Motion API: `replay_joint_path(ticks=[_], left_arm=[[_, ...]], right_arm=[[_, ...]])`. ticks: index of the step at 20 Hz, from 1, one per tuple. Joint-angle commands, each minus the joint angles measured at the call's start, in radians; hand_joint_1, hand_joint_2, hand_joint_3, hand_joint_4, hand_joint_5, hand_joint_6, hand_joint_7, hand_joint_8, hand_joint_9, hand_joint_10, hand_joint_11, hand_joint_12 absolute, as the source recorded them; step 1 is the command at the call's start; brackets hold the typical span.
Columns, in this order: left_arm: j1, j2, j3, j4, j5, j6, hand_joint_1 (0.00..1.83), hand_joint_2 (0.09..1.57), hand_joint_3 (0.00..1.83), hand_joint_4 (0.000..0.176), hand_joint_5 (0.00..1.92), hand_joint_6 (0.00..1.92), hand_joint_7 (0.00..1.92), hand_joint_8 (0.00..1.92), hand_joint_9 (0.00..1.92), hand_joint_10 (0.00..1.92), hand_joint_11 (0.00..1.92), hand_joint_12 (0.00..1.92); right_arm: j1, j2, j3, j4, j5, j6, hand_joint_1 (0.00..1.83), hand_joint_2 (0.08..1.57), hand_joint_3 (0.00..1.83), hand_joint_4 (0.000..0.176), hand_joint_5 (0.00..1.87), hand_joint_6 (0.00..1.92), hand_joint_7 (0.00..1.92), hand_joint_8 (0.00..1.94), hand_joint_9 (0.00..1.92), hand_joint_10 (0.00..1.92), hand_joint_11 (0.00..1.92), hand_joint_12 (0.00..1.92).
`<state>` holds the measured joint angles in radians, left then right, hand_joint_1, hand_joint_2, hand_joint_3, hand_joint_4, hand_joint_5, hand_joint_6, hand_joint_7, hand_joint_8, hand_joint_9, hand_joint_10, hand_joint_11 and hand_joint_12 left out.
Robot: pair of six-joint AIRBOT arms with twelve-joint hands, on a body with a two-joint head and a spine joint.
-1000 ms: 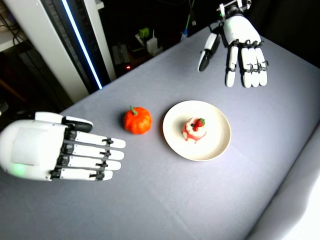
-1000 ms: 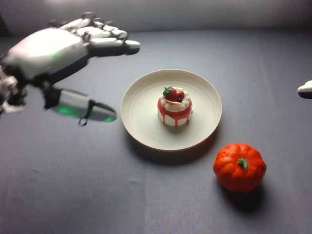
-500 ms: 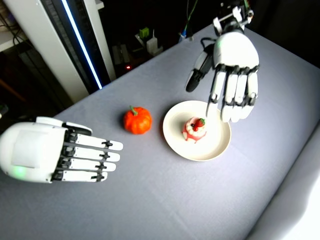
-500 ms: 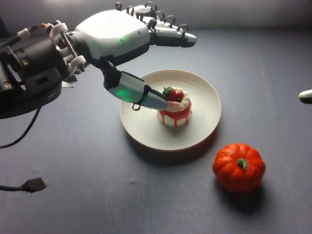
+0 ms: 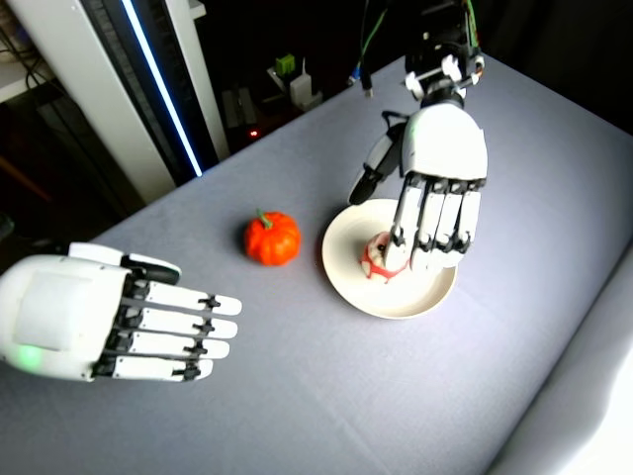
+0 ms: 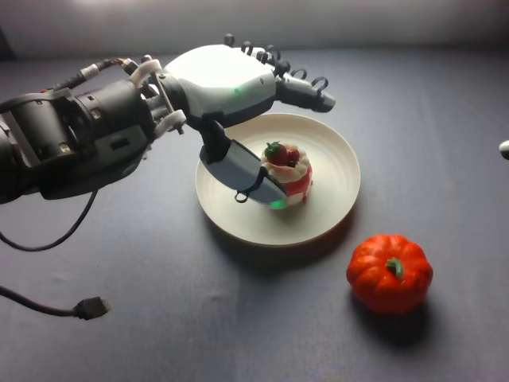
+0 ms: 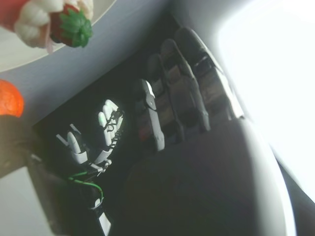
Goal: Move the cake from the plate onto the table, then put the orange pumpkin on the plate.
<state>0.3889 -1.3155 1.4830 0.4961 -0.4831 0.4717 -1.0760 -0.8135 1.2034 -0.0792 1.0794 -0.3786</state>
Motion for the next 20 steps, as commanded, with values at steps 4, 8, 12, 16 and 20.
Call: replay_joint_path(ticks=[4,8,12,16,20], left_arm=[[0.012,-0.026,0.029,-0.018,-0.048,-0.014,0.99,0.78,0.01,0.036,0.56,0.0,0.55,0.0,0.63,0.01,0.33,1.16],[0.024,-0.05,0.046,-0.017,-0.023,-0.014,1.07,0.8,0.0,0.056,0.61,0.0,0.82,0.02,0.79,0.23,0.43,1.56],[0.026,-0.079,0.072,-0.017,-0.006,-0.021,0.98,0.83,0.0,0.077,0.59,0.0,0.64,0.0,0.59,0.2,0.21,1.51],[0.026,-0.099,0.094,-0.018,-0.001,-0.035,1.15,1.04,0.0,0.0,1.04,0.58,0.98,0.01,0.93,0.07,0.52,0.95],[0.027,-0.105,0.1,-0.02,-0.017,-0.061,1.21,1.01,0.0,0.0,1.29,0.41,1.06,0.99,0.96,1.37,0.63,1.74]], right_arm=[[0.015,0.018,0.007,0.046,0.127,0.006,0.78,1.25,0.0,0.0,0.67,0.01,0.63,0.01,0.63,0.0,0.25,0.98],[0.02,0.021,0.006,0.046,0.141,0.006,0.76,1.25,0.0,0.0,0.71,0.0,0.72,0.01,0.71,0.02,0.29,1.06],[0.022,0.021,0.006,0.046,0.145,0.006,0.76,1.24,0.0,0.0,0.74,0.0,0.79,0.01,0.82,0.03,0.31,1.35],[0.023,0.021,0.006,0.046,0.145,0.006,0.8,1.22,0.0,0.0,0.76,0.0,0.83,0.0,0.86,0.03,0.35,1.35],[0.023,0.021,0.006,0.046,0.145,0.006,0.83,1.23,0.0,0.0,0.75,0.0,0.78,0.0,0.8,0.0,0.33,1.21]])
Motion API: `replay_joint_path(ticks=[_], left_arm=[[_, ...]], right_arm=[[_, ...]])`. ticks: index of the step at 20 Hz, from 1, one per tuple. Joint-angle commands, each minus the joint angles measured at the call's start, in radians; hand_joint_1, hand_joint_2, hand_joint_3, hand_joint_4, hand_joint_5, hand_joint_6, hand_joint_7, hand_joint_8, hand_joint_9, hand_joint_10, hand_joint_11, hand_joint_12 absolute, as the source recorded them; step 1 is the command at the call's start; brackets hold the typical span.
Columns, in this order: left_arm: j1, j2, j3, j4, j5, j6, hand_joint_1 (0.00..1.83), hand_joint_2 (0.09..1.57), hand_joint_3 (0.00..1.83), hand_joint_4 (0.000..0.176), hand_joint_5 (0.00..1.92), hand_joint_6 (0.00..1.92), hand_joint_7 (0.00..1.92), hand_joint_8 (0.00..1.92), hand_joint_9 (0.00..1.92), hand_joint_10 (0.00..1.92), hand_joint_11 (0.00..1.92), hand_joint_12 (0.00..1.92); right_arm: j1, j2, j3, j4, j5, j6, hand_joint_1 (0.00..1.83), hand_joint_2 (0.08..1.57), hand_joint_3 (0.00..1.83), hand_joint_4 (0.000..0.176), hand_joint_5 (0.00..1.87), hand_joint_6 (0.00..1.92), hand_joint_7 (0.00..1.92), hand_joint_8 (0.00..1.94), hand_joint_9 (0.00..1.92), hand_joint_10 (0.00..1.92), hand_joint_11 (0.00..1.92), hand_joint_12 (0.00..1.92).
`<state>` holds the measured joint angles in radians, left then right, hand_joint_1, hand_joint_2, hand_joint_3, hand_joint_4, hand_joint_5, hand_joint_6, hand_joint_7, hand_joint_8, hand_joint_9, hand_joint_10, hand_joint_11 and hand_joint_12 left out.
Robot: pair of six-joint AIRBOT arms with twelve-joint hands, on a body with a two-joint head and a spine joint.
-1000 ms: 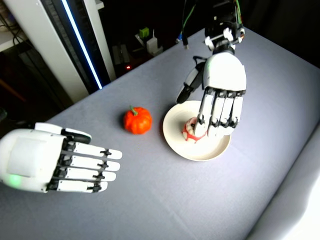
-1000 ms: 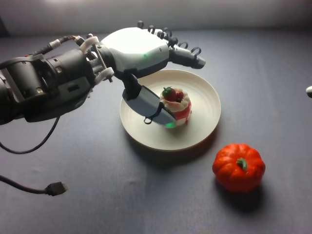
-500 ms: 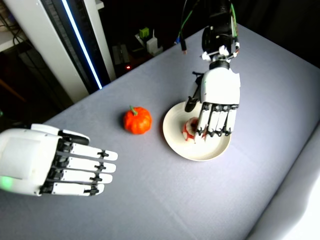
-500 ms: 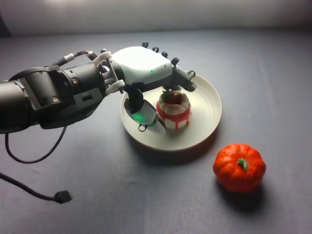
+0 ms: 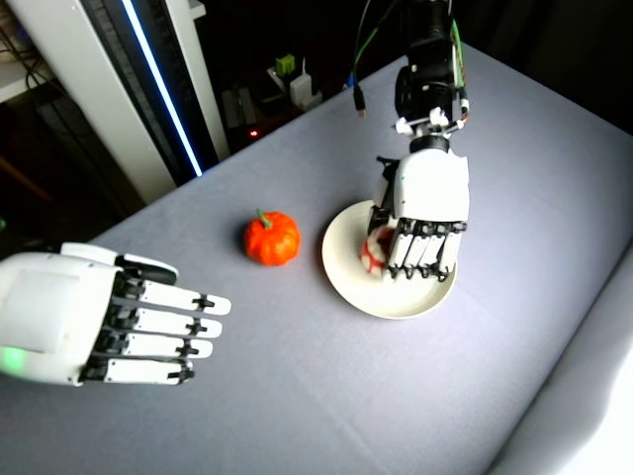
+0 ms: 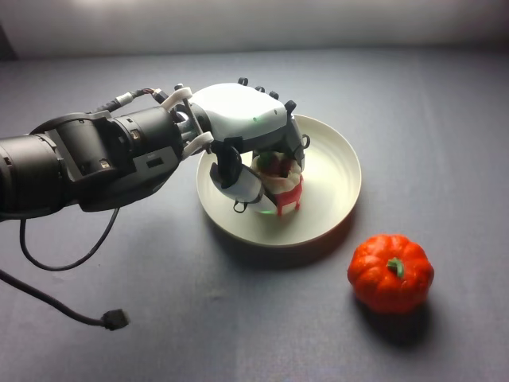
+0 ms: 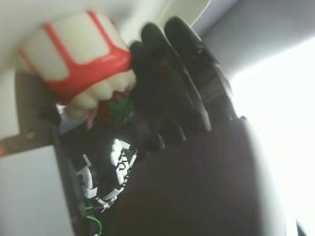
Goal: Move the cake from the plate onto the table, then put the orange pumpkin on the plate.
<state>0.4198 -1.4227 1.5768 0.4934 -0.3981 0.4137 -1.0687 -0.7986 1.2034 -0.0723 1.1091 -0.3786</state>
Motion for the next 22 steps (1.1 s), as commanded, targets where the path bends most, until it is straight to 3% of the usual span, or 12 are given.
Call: replay_joint_path(ticks=[1,3,6,7,9,11,14,15,18,19,20,22], left_arm=[[-0.004,0.003,0.007,-0.018,-0.107,-0.004,1.2,1.01,0.0,0.0,1.27,0.44,0.9,1.47,0.85,1.76,0.63,1.88],[-0.004,0.01,0.006,-0.027,-0.125,-0.013,1.21,1.0,0.0,0.0,1.28,0.44,0.97,1.23,0.91,1.54,0.76,1.77],[-0.017,0.067,-0.024,-0.072,-0.193,-0.008,1.21,0.98,0.0,0.0,1.35,0.31,0.93,1.32,0.91,1.6,0.79,1.81],[-0.022,0.09,-0.041,-0.086,-0.209,0.006,1.21,0.98,0.0,0.0,1.36,0.29,0.97,1.14,0.92,1.42,0.77,1.68],[-0.032,0.164,-0.104,-0.119,-0.269,0.058,1.29,1.03,0.0,0.0,1.36,0.04,1.1,1.04,1.13,0.78,0.88,1.2],[-0.019,0.252,-0.174,-0.134,-0.318,0.086,1.3,1.01,0.0,0.0,1.39,0.0,1.19,0.88,1.29,0.54,1.02,1.14],[0.043,0.353,-0.246,-0.167,-0.338,0.129,1.3,1.03,0.0,0.0,1.38,0.0,1.13,0.98,1.16,0.74,0.97,1.19],[0.079,0.39,-0.269,-0.191,-0.33,0.157,1.29,1.06,0.0,0.0,1.35,0.0,1.04,1.14,1.09,0.81,0.92,1.19],[0.191,0.465,-0.32,-0.307,-0.308,0.252,1.29,1.0,0.01,0.0,1.39,0.06,1.21,0.76,1.18,0.36,0.86,1.0],[0.227,0.481,-0.33,-0.35,-0.308,0.276,1.29,1.04,0.0,0.0,1.38,0.03,1.13,0.96,1.25,0.37,0.86,1.18],[0.247,0.49,-0.339,-0.384,-0.309,0.297,1.29,1.02,0.0,0.0,1.4,0.01,1.15,0.89,1.26,0.3,0.82,1.2],[0.296,0.504,-0.358,-0.447,-0.309,0.343,1.28,1.02,0.0,0.0,1.4,0.01,1.16,0.85,1.26,0.18,0.87,1.03]], right_arm=[[0.016,0.006,0.006,0.039,0.115,0.006,0.83,1.23,0.0,0.0,0.75,0.0,0.78,0.0,0.82,0.01,0.34,1.22],[0.016,0.006,0.006,0.039,0.115,0.006,0.83,1.23,0.0,0.0,0.75,0.0,0.79,0.0,0.82,0.01,0.35,1.23],[0.016,0.006,0.004,0.04,0.115,0.006,0.86,1.23,0.0,0.0,0.75,0.0,0.79,0.0,0.84,0.01,0.38,1.24],[0.016,0.006,0.002,0.04,0.115,0.006,0.86,1.23,0.0,0.0,0.76,0.0,0.79,0.0,0.85,0.01,0.38,1.24],[0.016,0.006,-0.003,0.04,0.115,0.006,0.83,1.24,0.0,0.0,0.74,0.0,0.78,0.0,0.83,0.01,0.31,1.29],[0.016,0.006,-0.009,0.033,0.115,0.007,0.83,1.23,0.0,0.0,0.74,0.0,0.78,0.0,0.84,0.0,0.33,1.24],[0.016,0.008,-0.024,0.001,0.12,0.013,0.88,1.24,0.0,0.0,0.73,0.0,0.76,0.0,0.8,0.0,0.33,1.15],[0.016,0.008,-0.033,-0.017,0.122,0.013,0.88,1.22,0.0,0.0,0.75,0.0,0.79,0.0,0.83,0.01,0.39,1.13],[0.016,0.008,-0.038,-0.038,0.125,0.024,0.89,1.23,0.0,0.0,0.73,0.0,0.76,0.0,0.8,0.0,0.27,1.25],[0.016,0.008,-0.038,-0.043,0.127,0.029,0.91,1.23,0.0,0.0,0.74,0.0,0.77,0.0,0.82,0.01,0.31,1.25],[0.016,0.008,-0.04,-0.048,0.129,0.033,0.88,1.24,0.0,0.0,0.73,0.0,0.76,0.0,0.8,0.0,0.28,1.24],[0.018,0.008,-0.043,-0.058,0.136,0.039,0.89,1.23,0.0,0.0,0.74,0.0,0.77,0.01,0.82,0.01,0.33,1.27]])
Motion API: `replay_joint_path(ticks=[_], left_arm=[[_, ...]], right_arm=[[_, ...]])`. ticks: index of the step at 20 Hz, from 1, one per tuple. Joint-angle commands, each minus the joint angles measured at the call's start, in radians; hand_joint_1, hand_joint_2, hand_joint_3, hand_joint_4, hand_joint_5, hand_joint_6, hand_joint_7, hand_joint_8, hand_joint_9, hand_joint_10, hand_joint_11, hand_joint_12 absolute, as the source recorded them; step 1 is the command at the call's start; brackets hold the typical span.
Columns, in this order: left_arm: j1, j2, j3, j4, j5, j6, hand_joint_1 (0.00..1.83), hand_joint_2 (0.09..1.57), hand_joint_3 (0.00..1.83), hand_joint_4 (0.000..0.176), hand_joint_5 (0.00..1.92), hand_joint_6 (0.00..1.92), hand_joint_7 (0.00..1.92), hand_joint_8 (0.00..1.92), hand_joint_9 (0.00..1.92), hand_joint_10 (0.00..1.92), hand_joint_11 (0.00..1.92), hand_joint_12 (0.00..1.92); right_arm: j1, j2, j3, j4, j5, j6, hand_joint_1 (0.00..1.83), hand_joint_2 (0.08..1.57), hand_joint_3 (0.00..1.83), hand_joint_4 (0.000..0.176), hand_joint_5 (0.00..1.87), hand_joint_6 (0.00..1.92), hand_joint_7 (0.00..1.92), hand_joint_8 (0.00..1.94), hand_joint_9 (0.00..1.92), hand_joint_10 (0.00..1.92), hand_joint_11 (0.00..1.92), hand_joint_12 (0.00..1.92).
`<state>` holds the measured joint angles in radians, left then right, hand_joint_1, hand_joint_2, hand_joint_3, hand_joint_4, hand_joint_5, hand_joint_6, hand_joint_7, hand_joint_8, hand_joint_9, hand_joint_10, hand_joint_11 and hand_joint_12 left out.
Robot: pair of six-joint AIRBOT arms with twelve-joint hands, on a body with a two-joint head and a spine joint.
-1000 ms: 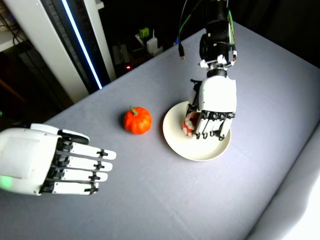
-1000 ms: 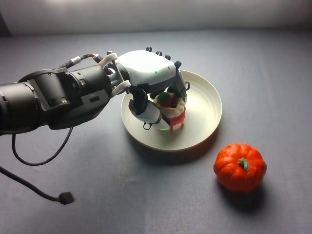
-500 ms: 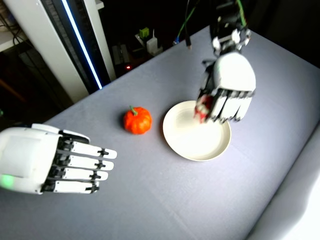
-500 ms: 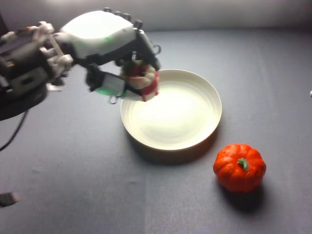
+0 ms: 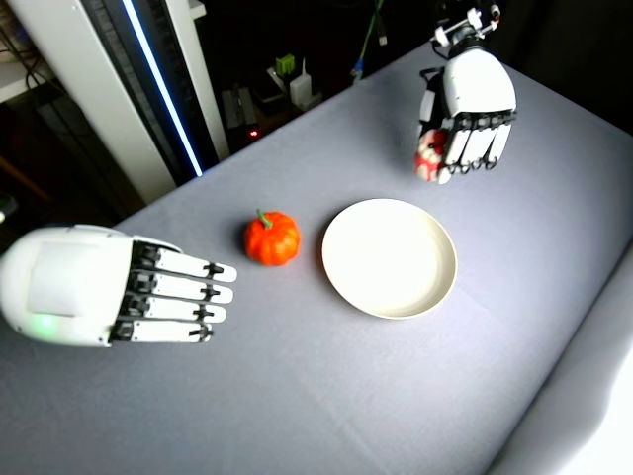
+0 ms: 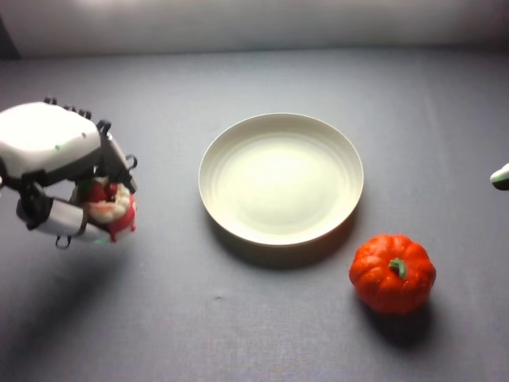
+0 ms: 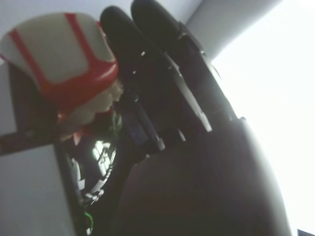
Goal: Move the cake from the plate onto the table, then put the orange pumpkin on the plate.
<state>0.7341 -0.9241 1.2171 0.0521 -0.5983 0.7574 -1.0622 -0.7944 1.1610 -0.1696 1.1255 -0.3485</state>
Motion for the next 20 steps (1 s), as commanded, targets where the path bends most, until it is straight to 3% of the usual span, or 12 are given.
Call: replay_joint_path(ticks=[1,2,3,4,7,9,11,14,17,18,19,20], left_arm=[[0.004,0.003,-0.001,-0.026,-0.11,0.001,1.27,1.05,0.0,0.0,1.22,0.36,1.11,0.95,1.14,0.05,0.72,1.06],[0.021,-0.003,-0.002,-0.041,-0.117,0.001,1.27,1.05,0.0,0.0,1.22,0.36,1.11,0.95,1.14,0.05,0.72,1.06],[0.036,-0.009,-0.003,-0.058,-0.126,0.002,1.35,1.06,0.0,0.0,0.98,0.12,1.05,0.93,1.09,0.01,0.55,1.26],[0.055,-0.02,-0.004,-0.078,-0.134,0.002,0.99,0.96,0.0,0.0,0.62,0.0,0.64,0.05,0.62,0.0,0.15,1.03],[0.062,-0.016,-0.016,-0.081,-0.153,0.002,0.87,0.96,0.0,0.013,0.5,0.0,0.53,0.0,0.51,0.0,0.15,0.88],[0.067,-0.007,-0.027,-0.081,-0.168,0.002,0.86,0.95,0.0,0.029,0.45,0.0,0.48,0.0,0.44,0.0,0.06,0.96],[0.076,0.008,-0.045,-0.083,-0.198,0.0,0.76,0.9,0.0,0.043,0.38,0.0,0.37,0.0,0.34,0.0,0.0,0.8],[0.099,0.056,-0.094,-0.083,-0.301,-0.009,0.68,0.84,0.0,0.125,0.16,0.0,0.2,0.0,0.24,0.0,0.0,0.76],[0.117,0.103,-0.141,-0.09,-0.426,-0.011,0.66,0.79,0.0,0.098,0.09,0.0,0.09,0.01,0.12,0.01,0.0,0.52],[0.133,0.117,-0.16,-0.104,-0.488,-0.011,0.67,0.77,0.0,0.14,0.06,0.0,0.07,0.0,0.09,0.01,0.0,0.44],[0.151,0.124,-0.174,-0.124,-0.536,-0.011,0.71,0.77,0.0,0.148,0.09,0.01,0.08,0.0,0.07,0.0,0.0,0.35],[0.185,0.129,-0.19,-0.167,-0.606,-0.011,0.72,0.77,0.0,0.161,0.11,0.01,0.08,0.0,0.07,0.0,0.0,0.36]], right_arm=[[0.016,0.004,-0.001,0.034,0.121,0.01,0.86,1.24,0.0,0.0,0.74,0.0,0.76,0.0,0.8,0.0,0.3,1.27],[0.022,0.004,0.0,0.031,0.121,0.01,0.86,1.24,0.0,0.0,0.74,0.0,0.76,0.0,0.8,0.0,0.3,1.27],[0.027,0.004,0.001,0.031,0.121,0.01,0.85,1.25,0.0,0.0,0.75,0.0,0.76,0.0,0.8,0.0,0.3,1.27],[0.029,0.004,0.003,0.031,0.121,0.01,0.83,1.26,0.0,0.0,0.75,0.0,0.77,0.01,0.81,0.01,0.36,1.2],[0.029,0.004,0.002,0.029,0.121,0.011,0.85,1.26,0.0,0.0,0.76,0.0,0.79,0.01,0.84,0.02,0.39,1.21],[0.032,0.004,0.002,0.028,0.124,0.011,0.89,1.25,0.0,0.0,0.77,0.0,0.83,0.01,0.88,0.03,0.41,1.28],[0.039,0.004,0.002,0.024,0.125,0.011,0.89,1.24,0.0,0.0,0.75,0.0,0.83,0.01,0.88,0.02,0.4,1.28],[0.069,0.0,0.004,-0.002,0.125,0.011,0.86,1.23,0.0,0.0,0.73,0.0,0.82,0.0,0.88,0.02,0.43,1.24],[0.117,-0.016,0.011,-0.044,0.123,0.012,0.85,1.2,0.0,0.0,0.59,0.0,0.7,0.0,0.78,0.0,0.29,1.31],[0.15,-0.027,0.016,-0.083,0.108,0.018,0.89,1.15,0.0,0.0,0.52,0.0,0.66,0.0,0.74,0.0,0.25,1.4],[0.183,-0.039,0.023,-0.122,0.086,0.029,0.87,1.09,0.0,0.0,0.43,0.0,0.6,0.0,0.71,0.0,0.25,1.37],[0.242,-0.063,0.037,-0.191,0.045,0.061,0.85,1.07,0.0,0.031,0.37,0.0,0.52,0.0,0.61,0.0,0.12,1.39]])
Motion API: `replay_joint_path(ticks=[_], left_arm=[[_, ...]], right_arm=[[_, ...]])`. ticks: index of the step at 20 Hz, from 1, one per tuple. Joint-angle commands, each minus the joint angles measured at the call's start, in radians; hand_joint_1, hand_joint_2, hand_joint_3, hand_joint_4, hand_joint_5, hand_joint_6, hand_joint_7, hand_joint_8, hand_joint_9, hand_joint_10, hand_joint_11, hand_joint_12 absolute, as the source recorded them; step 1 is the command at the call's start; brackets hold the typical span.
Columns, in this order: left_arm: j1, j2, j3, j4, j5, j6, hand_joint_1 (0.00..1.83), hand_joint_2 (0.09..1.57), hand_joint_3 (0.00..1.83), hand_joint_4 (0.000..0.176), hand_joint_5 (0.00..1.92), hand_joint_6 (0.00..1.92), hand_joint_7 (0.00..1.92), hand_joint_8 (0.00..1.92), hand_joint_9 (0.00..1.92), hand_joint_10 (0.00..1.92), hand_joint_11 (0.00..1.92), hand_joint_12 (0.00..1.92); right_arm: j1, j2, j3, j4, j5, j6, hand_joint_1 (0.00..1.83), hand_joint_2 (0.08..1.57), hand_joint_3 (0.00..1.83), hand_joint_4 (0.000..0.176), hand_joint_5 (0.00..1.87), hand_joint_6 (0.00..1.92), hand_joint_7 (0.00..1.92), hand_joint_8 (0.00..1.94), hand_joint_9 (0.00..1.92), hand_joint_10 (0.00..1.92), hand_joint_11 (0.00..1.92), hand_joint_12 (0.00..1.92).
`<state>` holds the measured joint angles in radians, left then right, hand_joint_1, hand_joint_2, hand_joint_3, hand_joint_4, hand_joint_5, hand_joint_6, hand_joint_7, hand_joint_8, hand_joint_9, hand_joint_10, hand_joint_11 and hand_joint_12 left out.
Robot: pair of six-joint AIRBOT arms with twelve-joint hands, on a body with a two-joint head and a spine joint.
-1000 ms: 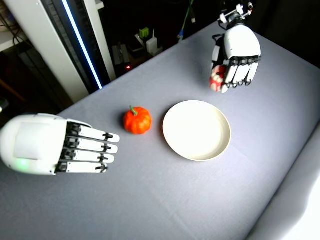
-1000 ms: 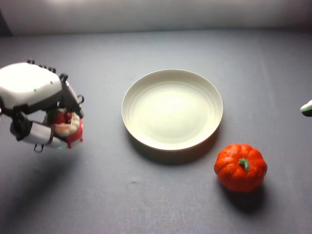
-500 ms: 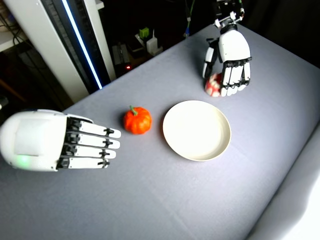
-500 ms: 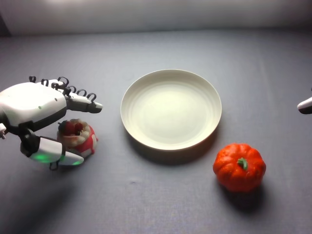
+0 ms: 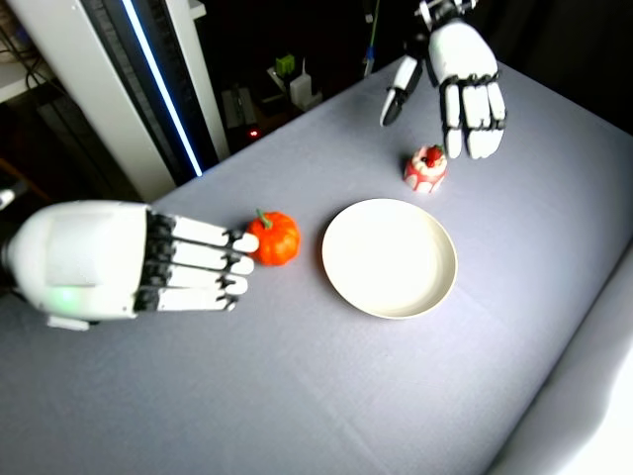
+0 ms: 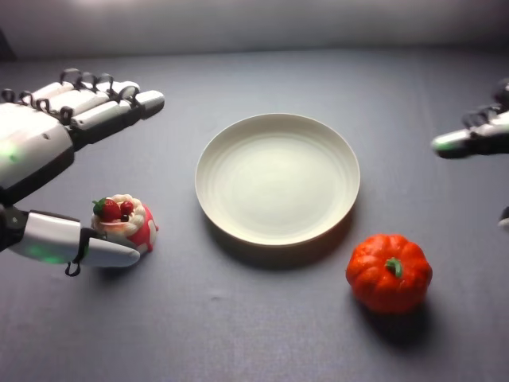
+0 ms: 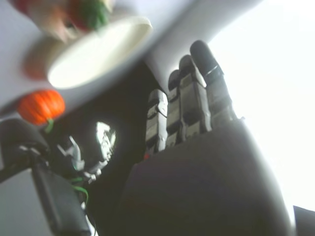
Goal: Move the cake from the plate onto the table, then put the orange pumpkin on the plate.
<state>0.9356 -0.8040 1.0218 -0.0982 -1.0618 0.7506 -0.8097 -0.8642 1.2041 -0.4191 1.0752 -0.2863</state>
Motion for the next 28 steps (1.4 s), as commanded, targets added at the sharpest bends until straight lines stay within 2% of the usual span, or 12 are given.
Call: replay_joint_path(ticks=[1,3,5,14,16,17,19,22,24,25,26,28], left_arm=[[0.02,0.011,-0.004,-0.052,-0.192,-0.004,0.73,0.81,0.01,0.148,0.11,0.0,0.06,0.0,0.04,0.0,0.0,0.31],[0.118,0.015,-0.028,-0.141,-0.319,-0.013,0.74,0.84,0.01,0.1,0.12,0.0,0.06,0.0,0.02,0.0,0.0,0.17],[0.185,0.021,-0.048,-0.185,-0.397,-0.032,0.72,0.85,0.01,0.096,0.13,0.0,0.06,0.0,0.01,0.0,0.0,0.11],[0.282,0.023,-0.067,-0.248,-0.476,-0.062,0.87,0.81,0.0,0.059,0.21,0.0,0.13,0.01,0.12,0.01,0.0,0.55],[0.282,0.022,-0.065,-0.248,-0.474,-0.065,0.88,0.81,0.0,0.028,0.24,0.01,0.18,0.01,0.17,0.01,0.0,0.68],[0.282,0.022,-0.065,-0.248,-0.473,-0.066,0.87,0.81,0.0,0.024,0.25,0.0,0.19,0.01,0.17,0.01,0.0,0.68],[0.287,0.022,-0.065,-0.249,-0.472,-0.068,0.84,0.82,0.0,0.058,0.25,0.0,0.19,0.0,0.17,0.01,0.0,0.69],[0.291,0.02,-0.064,-0.25,-0.47,-0.072,0.85,0.82,0.0,0.083,0.23,0.0,0.16,0.0,0.12,0.0,0.0,0.54],[0.292,0.02,-0.062,-0.25,-0.467,-0.076,0.86,0.82,0.0,0.047,0.24,0.0,0.17,0.0,0.12,0.0,0.0,0.51],[0.294,0.02,-0.062,-0.25,-0.467,-0.076,0.9,0.83,0.0,0.017,0.25,0.0,0.16,0.0,0.09,0.0,0.0,0.43],[0.295,0.02,-0.062,-0.25,-0.467,-0.077,0.9,0.83,0.0,0.011,0.26,0.0,0.15,0.0,0.09,0.0,0.0,0.46],[0.296,0.018,-0.062,-0.25,-0.467,-0.08,0.92,0.82,0.0,0.002,0.27,0.0,0.16,0.0,0.11,0.01,0.0,0.53]], right_arm=[[0.025,-0.012,0.008,0.007,0.066,0.032,0.88,1.0,0.0,0.044,0.37,0.0,0.47,0.0,0.61,0.0,0.24,1.24],[0.098,-0.07,0.04,-0.109,0.001,0.098,0.96,0.9,0.0,0.057,0.31,0.0,0.45,0.0,0.65,0.01,0.4,1.05],[0.144,-0.111,0.059,-0.203,-0.057,0.138,1.03,0.86,0.0,0.0,0.31,0.01,0.48,0.01,0.67,0.01,0.4,1.04],[0.201,-0.223,0.124,-0.491,-0.231,0.28,1.03,0.89,0.0,0.047,0.33,0.0,0.39,0.0,0.59,0.02,0.41,1.05],[0.205,-0.229,0.125,-0.521,-0.255,0.281,1.09,0.88,0.0,0.002,0.42,0.0,0.48,0.01,0.78,0.07,0.71,1.02],[0.205,-0.229,0.126,-0.523,-0.261,0.281,1.09,0.89,0.0,0.0,0.48,0.0,0.6,0.04,0.93,0.17,0.78,1.21],[0.205,-0.229,0.129,-0.523,-0.269,0.281,1.16,0.89,0.0,0.0,0.59,0.01,0.64,0.33,0.63,1.31,0.79,1.61],[0.205,-0.231,0.129,-0.521,-0.27,0.281,1.23,0.93,0.0,0.0,0.84,0.03,0.4,1.32,0.52,1.71,0.62,1.85],[0.205,-0.236,0.132,-0.516,-0.27,0.281,1.29,0.98,0.0,0.0,0.89,0.05,0.41,1.49,0.58,1.74,0.63,1.86],[0.205,-0.236,0.135,-0.509,-0.27,0.281,1.3,1.0,0.0,0.0,0.86,0.18,0.46,1.48,0.64,1.7,0.68,1.8],[0.205,-0.236,0.139,-0.5,-0.27,0.281,1.19,1.11,0.01,0.0,0.9,0.9,0.57,1.48,0.76,1.68,0.82,1.79],[0.205,-0.235,0.149,-0.473,-0.264,0.281,1.23,1.17,0.0,0.0,0.83,1.08,0.9,1.3,0.93,1.46,0.96,1.61]])
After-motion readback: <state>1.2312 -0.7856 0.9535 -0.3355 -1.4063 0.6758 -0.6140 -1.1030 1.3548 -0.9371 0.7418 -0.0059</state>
